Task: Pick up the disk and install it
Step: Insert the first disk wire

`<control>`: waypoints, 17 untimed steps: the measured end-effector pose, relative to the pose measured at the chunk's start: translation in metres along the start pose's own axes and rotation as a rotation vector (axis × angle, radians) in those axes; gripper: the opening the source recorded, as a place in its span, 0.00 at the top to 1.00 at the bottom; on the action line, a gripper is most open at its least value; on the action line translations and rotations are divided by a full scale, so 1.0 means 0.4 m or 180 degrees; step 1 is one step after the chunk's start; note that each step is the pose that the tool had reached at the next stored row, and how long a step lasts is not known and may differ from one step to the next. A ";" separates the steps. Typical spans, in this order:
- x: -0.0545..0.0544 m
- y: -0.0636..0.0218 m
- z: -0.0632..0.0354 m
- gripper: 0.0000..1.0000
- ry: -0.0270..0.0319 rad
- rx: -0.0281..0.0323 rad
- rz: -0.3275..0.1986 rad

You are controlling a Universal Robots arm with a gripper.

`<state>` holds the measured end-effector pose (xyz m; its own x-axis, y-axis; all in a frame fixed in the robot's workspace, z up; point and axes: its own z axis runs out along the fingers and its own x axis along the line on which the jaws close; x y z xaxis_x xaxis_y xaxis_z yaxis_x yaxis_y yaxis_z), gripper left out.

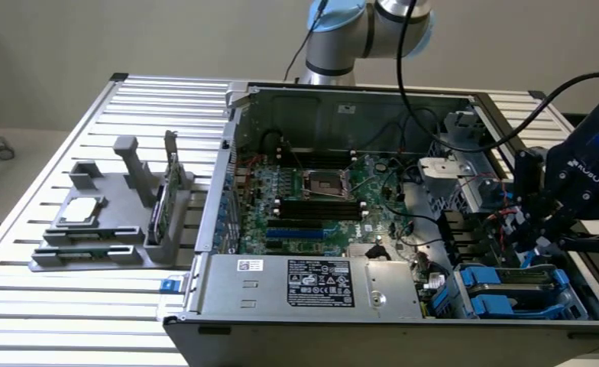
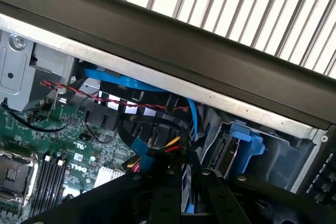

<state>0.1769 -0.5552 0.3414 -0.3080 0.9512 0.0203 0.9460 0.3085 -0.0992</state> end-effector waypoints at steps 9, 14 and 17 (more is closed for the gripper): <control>-0.001 0.000 -0.001 0.83 -0.0097 0.0041 0.0248; -0.001 0.000 -0.001 0.83 -0.0167 0.0064 0.0372; -0.001 0.000 -0.001 0.83 -0.0206 0.0077 0.0441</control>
<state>0.1772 -0.5556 0.3418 -0.1812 0.9816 -0.0595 0.9775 0.1731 -0.1206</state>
